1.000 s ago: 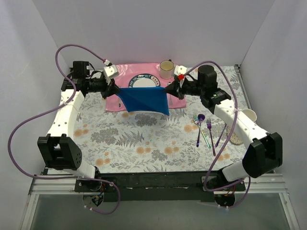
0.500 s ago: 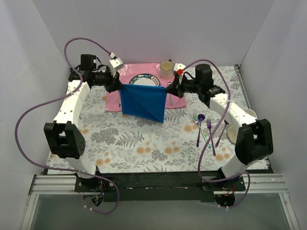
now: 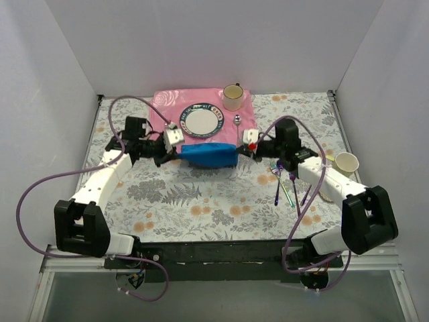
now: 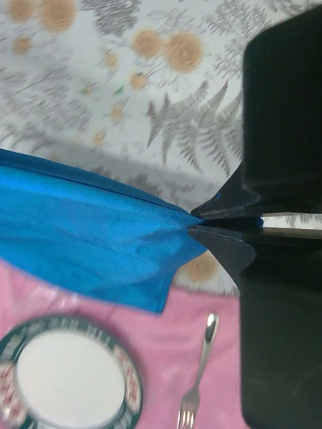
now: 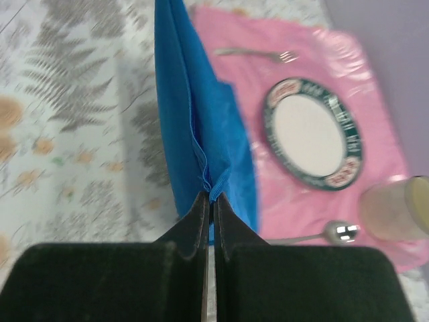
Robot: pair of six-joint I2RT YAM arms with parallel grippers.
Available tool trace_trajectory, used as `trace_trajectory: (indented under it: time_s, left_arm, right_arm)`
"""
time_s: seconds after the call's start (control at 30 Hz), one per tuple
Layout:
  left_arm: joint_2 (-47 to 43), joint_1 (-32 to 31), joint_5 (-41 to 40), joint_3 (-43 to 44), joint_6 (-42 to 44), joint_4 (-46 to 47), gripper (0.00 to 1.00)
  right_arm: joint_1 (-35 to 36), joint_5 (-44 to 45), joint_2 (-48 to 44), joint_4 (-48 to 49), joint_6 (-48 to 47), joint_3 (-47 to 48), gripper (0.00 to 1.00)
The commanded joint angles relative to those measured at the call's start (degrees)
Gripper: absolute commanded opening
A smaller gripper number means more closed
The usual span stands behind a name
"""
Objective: Fold the napkin into a case and place the utensils inside
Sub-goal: Turn over the upper triangle folded napkin at the center of the board.
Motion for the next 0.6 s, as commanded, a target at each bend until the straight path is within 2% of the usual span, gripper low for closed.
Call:
trace_trajectory:
  time_s: [0.0, 0.1, 0.23, 0.57]
  left_arm:
    - [-6.47, -4.83, -5.44, -14.86, 10.92, -0.12, 0.00]
    - [-10.43, -7.92, -7.02, -22.08, 12.16, -0.38, 0.00]
    - [-12.55, -9.41, -7.20, -25.36, 12.60, -2.92, 0.00]
    - [-14.48, -13.54, -7.99, -30.37, 13.39, -7.50, 0.00]
  right_arm:
    - [5.25, 2.47, -2.30, -1.88, -16.09, -12.73, 0.01]
    - [8.86, 3.44, -4.85, -2.76, -20.93, -17.93, 0.01]
    - [12.48, 4.14, -8.28, -4.16, -23.39, -23.91, 0.01]
    - [19.69, 7.31, -11.09, -7.33, -24.10, -27.53, 0.01]
